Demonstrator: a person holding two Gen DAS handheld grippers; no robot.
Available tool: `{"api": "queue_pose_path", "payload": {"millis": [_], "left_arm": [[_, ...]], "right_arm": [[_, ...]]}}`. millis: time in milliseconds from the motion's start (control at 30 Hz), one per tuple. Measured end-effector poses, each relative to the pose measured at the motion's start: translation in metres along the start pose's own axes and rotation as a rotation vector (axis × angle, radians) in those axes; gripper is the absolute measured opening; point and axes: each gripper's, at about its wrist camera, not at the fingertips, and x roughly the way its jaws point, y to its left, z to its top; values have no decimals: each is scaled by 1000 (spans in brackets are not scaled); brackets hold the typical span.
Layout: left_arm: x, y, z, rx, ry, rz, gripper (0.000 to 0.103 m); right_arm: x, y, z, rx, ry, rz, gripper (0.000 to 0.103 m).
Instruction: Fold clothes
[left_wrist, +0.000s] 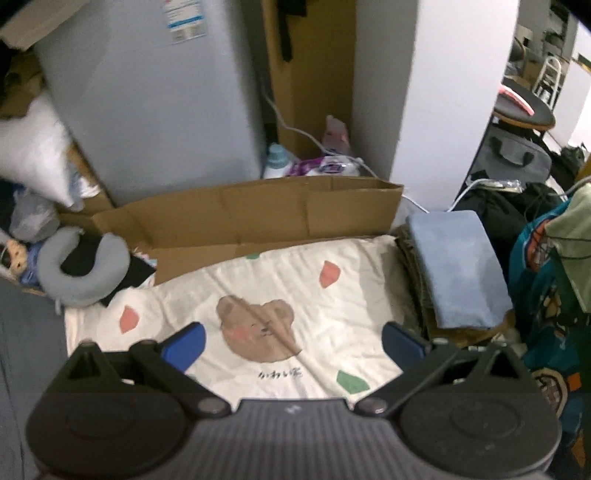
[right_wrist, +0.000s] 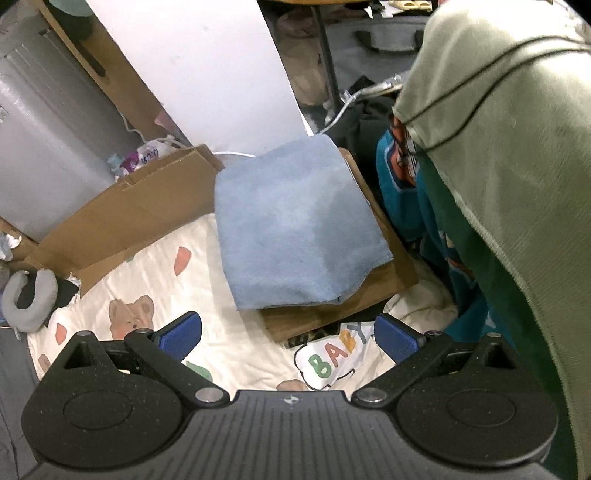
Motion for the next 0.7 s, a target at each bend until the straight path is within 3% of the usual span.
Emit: {"api": "queue_pose_path", "payload": {"millis": [700], "left_arm": [[-129, 110, -79, -119, -40, 67, 103]], "right_arm": [[-141, 124, 21, -136, -82, 132, 103]]}}
